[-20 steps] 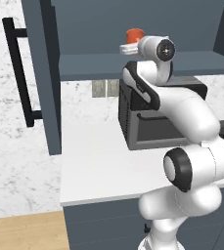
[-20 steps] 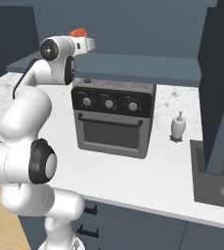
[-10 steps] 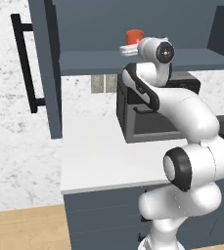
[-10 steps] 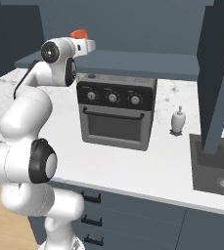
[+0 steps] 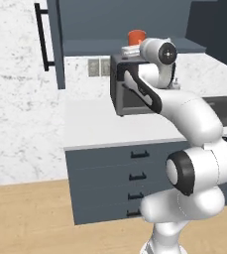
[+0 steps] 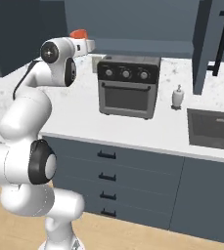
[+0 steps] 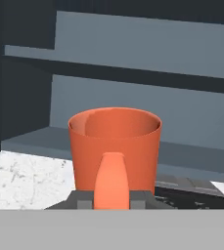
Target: Gather all objects into one cabinet and sort the glasses and bowls to opposite sides.
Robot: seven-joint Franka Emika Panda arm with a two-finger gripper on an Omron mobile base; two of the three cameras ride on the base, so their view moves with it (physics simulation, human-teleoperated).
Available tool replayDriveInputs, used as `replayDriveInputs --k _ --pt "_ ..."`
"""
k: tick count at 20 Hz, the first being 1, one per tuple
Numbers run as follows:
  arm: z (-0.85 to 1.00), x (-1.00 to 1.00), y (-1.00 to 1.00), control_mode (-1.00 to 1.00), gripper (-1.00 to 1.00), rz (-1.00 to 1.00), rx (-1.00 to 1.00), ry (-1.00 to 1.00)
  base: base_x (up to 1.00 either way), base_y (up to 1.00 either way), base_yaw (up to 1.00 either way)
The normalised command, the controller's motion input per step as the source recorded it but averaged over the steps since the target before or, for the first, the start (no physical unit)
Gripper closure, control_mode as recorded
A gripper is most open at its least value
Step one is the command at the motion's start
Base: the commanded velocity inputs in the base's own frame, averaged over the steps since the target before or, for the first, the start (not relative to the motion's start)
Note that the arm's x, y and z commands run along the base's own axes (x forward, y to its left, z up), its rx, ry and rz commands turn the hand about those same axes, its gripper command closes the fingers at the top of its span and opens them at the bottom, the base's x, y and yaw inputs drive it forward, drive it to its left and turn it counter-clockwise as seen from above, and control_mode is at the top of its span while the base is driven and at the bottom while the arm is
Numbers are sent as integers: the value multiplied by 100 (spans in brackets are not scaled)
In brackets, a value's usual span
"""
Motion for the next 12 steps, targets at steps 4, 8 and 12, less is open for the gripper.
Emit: replayDriveInputs --k 4,8,12 --pt "0 0 0 100 100 0 0 0 -100 -24 0" --pt "0 0 0 100 100 0 0 0 -100 -26 -2" --pt "0 0 0 100 100 0 0 0 -88 -37 -19"
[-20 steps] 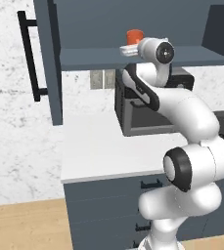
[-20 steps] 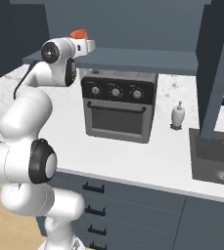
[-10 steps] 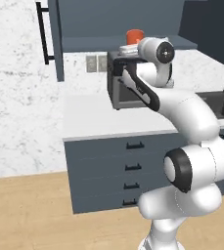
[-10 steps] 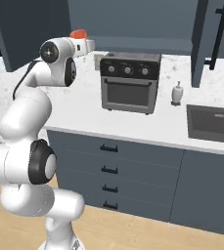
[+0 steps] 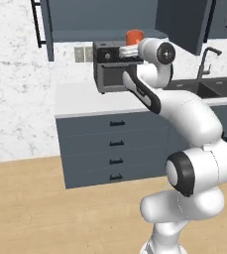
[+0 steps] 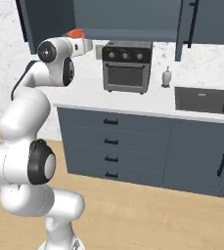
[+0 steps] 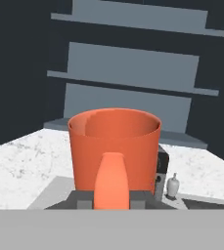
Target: Gather all objects into one cabinet and sort the glasses and bowls to opposite sides.
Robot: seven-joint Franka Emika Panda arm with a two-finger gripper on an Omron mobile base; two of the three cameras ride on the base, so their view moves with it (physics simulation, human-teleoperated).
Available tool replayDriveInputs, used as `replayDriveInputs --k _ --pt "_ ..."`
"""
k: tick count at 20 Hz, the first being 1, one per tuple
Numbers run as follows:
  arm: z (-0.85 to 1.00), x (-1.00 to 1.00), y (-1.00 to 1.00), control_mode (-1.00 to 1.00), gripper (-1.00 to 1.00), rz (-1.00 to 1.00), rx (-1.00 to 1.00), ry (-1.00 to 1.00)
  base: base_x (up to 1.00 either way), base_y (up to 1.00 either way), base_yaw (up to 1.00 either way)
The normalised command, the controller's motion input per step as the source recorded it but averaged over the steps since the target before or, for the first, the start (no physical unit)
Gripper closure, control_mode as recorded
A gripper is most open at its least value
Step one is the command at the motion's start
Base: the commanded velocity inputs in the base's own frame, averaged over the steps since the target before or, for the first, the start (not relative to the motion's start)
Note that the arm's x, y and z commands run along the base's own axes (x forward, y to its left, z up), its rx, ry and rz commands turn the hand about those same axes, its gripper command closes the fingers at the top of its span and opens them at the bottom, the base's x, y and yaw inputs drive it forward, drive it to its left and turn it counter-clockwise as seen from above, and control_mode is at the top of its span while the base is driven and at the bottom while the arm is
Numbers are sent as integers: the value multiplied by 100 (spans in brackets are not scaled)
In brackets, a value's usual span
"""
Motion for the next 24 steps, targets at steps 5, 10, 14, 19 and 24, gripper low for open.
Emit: replayDriveInputs --k 5,10,14,19,24 --pt "0 0 0 100 100 0 0 0 -36 -53 -65" --pt "0 0 0 100 100 0 0 0 -2 -34 -83" --pt "0 0 0 100 100 0 0 0 0 -32 -84" --pt "0 0 0 100 100 0 0 0 -1 -34 -80" --pt "0 0 0 100 100 0 0 0 9 -2 -36"
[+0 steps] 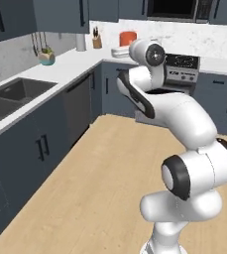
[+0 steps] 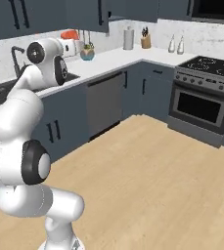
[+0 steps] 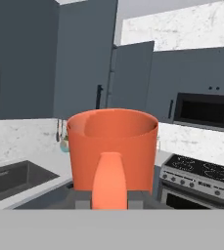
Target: Gather all objects into one cabinet and sort the glasses and bowls to opposite sides.
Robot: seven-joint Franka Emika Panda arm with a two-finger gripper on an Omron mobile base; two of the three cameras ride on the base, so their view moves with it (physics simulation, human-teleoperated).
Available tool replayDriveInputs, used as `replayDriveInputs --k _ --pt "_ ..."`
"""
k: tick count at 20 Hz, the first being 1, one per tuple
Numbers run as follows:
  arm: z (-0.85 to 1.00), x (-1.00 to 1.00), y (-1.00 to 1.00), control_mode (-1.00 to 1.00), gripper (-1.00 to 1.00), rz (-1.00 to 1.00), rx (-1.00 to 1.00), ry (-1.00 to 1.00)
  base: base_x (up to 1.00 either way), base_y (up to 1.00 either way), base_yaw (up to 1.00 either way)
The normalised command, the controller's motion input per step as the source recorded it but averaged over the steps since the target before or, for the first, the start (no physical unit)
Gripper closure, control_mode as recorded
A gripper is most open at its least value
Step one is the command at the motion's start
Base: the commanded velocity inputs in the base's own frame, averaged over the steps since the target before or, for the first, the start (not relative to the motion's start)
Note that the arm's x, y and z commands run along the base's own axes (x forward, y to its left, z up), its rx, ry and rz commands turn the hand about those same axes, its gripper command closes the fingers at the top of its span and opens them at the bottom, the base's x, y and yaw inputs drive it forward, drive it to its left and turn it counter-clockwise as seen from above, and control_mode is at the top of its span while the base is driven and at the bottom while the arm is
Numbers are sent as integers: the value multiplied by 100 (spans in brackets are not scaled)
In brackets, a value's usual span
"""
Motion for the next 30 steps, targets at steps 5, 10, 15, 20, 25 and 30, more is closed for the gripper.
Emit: replayDriveInputs --k 5,10,15,20,25,30 --pt "0 0 0 100 100 0 0 0 94 0 -16" --pt "0 0 0 100 100 0 0 0 100 -13 -17" --pt "0 0 0 100 100 0 0 0 100 -9 -16" --pt "0 0 0 100 100 0 0 0 100 -10 -9" --pt "0 0 0 100 100 0 0 0 100 -11 30" --pt "0 0 0 100 100 0 0 0 95 -9 77"
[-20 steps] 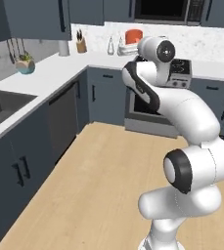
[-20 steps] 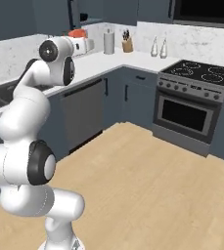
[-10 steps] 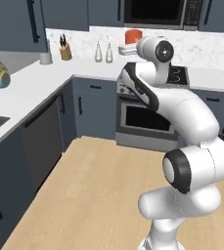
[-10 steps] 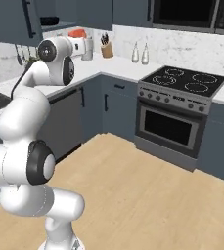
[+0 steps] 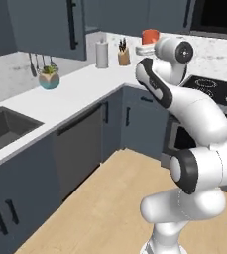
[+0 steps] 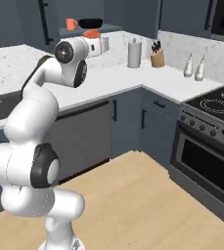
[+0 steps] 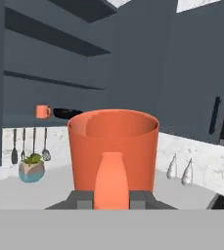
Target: Gather all objects into one cabinet and sort the glasses and bowls to opposite sides.
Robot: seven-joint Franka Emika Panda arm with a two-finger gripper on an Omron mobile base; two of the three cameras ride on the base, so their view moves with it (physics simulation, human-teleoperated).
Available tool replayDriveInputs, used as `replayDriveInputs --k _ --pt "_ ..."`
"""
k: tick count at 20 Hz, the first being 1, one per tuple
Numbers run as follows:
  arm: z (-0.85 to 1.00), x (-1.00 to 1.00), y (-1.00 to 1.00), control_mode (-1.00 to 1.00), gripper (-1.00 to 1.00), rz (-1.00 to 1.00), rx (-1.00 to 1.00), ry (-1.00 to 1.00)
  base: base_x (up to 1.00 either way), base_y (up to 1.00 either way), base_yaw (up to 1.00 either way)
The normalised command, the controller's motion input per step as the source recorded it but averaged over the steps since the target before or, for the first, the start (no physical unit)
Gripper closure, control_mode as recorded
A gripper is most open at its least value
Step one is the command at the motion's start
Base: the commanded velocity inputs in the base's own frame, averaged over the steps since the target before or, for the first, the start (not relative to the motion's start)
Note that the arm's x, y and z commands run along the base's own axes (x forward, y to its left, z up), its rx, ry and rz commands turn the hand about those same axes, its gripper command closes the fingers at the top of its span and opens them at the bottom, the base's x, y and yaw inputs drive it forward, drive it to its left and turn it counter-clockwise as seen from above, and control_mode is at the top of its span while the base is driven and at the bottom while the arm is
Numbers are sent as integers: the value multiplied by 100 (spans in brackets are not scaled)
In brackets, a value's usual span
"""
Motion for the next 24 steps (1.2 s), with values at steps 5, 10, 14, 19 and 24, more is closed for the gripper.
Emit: replayDriveInputs --k 5,10,14,19,24 --pt "0 0 0 100 100 0 0 0 68 -34 74" --pt "0 0 0 100 100 0 0 0 43 -65 61" --pt "0 0 0 100 100 0 0 0 14 -82 37" --pt "0 0 0 100 100 0 0 0 0 -73 4" --pt "0 0 0 100 100 0 0 0 3 -83 -3"
